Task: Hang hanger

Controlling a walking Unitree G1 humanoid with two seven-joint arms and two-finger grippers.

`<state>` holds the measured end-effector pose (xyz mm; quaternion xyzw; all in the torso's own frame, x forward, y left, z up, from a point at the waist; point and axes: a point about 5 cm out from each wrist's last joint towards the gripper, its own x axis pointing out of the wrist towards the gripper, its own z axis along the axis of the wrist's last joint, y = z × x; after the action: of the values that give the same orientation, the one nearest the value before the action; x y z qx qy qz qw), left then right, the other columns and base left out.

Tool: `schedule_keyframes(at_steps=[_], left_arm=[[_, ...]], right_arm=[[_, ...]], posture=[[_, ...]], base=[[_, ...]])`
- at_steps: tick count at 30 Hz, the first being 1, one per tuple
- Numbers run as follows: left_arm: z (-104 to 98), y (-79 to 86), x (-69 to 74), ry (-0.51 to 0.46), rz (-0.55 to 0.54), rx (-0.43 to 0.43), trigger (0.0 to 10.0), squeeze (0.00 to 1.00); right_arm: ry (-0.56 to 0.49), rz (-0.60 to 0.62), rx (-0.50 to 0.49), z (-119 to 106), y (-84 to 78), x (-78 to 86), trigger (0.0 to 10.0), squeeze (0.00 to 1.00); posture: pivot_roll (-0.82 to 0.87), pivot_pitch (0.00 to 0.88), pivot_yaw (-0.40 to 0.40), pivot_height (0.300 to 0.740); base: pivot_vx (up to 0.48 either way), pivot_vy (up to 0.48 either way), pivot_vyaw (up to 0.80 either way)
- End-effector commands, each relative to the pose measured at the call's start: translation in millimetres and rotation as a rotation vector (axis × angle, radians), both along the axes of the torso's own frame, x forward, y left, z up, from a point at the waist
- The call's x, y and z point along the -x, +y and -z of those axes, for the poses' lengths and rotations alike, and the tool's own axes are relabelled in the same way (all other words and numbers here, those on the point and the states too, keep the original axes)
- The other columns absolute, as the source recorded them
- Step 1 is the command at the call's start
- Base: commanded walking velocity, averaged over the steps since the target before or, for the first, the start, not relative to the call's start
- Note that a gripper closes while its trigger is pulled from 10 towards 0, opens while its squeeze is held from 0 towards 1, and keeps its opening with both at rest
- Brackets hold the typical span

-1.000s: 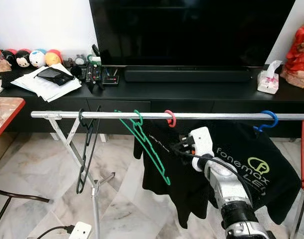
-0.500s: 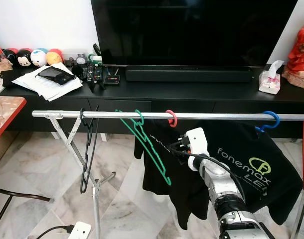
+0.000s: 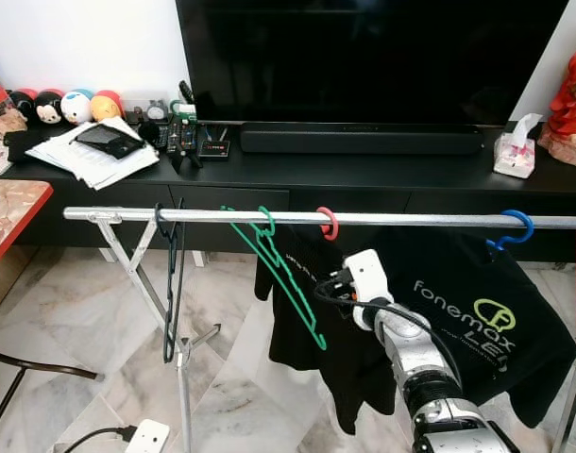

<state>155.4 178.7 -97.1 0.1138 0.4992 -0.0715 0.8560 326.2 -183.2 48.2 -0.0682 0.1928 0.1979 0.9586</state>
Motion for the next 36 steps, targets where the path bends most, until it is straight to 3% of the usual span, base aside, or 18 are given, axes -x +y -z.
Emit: schedule_keyframes(at_steps=[1,30,36], left_arm=[[3.9,1.0,9.8,0.041,0.001,0.003,10.0,0.0],[4.8,-4.3,10.6,0.046,0.019,0.006,10.0,0.0],[5.0,-5.3,11.2,0.046,0.023,0.006,10.0,0.0]], right_arm=[[-0.007,-0.007,0.016,-2.1,0.9,-2.9,0.0,0.0],[-0.007,-0.029,0.092,4.0,1.3,0.9,0.0,0.0],[-0.032,0.025,0.118,4.3,2.5,-0.2,0.0,0.0]], posture=[[-0.13,0.0,-0.009,0.74],[-0.13,0.0,-0.009,0.74],[-0.13,0.0,-0.009,0.74]], base=[[0.0,0.0,0.0],[0.0,0.0,0.0],[0.0,0.0,0.0]])
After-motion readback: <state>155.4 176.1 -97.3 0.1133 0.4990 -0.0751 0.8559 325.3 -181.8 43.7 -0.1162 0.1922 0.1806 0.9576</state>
